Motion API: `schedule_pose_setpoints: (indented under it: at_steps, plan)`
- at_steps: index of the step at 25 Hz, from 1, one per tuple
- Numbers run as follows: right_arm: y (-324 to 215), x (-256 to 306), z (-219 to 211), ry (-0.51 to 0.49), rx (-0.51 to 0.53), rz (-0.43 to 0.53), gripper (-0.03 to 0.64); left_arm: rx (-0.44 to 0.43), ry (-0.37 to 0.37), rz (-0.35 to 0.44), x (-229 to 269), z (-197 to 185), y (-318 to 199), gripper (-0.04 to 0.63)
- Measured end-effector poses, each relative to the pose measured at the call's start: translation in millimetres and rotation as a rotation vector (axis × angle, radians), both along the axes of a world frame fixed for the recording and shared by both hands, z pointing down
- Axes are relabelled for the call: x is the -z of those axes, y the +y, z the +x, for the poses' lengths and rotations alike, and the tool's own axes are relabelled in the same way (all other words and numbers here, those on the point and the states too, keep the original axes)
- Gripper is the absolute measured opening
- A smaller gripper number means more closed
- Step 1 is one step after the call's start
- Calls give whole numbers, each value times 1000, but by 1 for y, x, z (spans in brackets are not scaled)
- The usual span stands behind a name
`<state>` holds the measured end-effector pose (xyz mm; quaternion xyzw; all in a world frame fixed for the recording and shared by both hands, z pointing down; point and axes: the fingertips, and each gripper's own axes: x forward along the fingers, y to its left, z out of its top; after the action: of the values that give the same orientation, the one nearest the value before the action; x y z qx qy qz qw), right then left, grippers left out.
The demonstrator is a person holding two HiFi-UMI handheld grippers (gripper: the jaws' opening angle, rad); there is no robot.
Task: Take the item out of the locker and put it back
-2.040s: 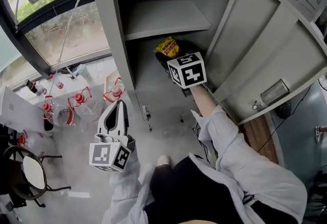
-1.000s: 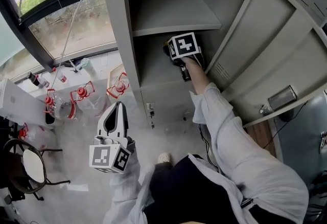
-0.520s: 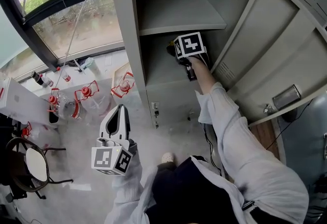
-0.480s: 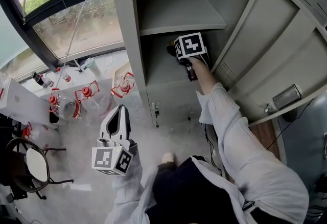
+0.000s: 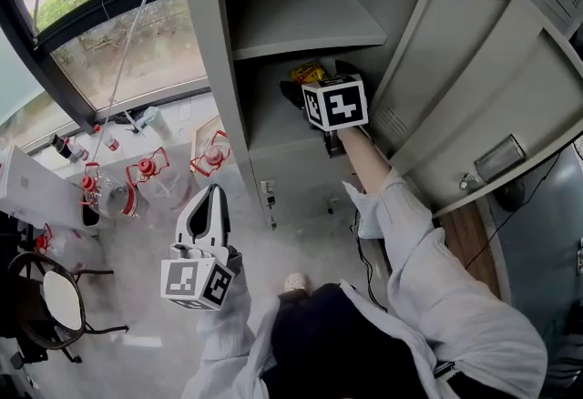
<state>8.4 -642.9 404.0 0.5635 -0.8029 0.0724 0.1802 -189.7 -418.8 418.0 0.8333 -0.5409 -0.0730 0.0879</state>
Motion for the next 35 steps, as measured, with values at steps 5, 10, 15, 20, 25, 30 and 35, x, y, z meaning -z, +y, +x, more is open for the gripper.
schedule_pose_setpoints:
  at_steps: [5,10,15,20,25,30,35]
  plan:
    - [46,32,-12,-61,79,85,522,-18,-5,-3,2,14,8,8]
    - [107,43,-12,-122,185,98,521,-44,-21,10,9,34,19,8]
    - [178,42,-8,-174,275,85,485,-57,-43,10,15,52,45,8]
    - [244,38,13,-241,279,69,410,-70,-51,-19,17,67,81,8]
    - [302,31,39,-248,251,98,335,-78,-59,-42,15,79,118,8]
    - [346,35,63,-286,182,153,177,-81,-72,-51,15,87,152,8]
    - [372,40,77,-322,120,228,50,-95,-79,-50,12,93,177,8]
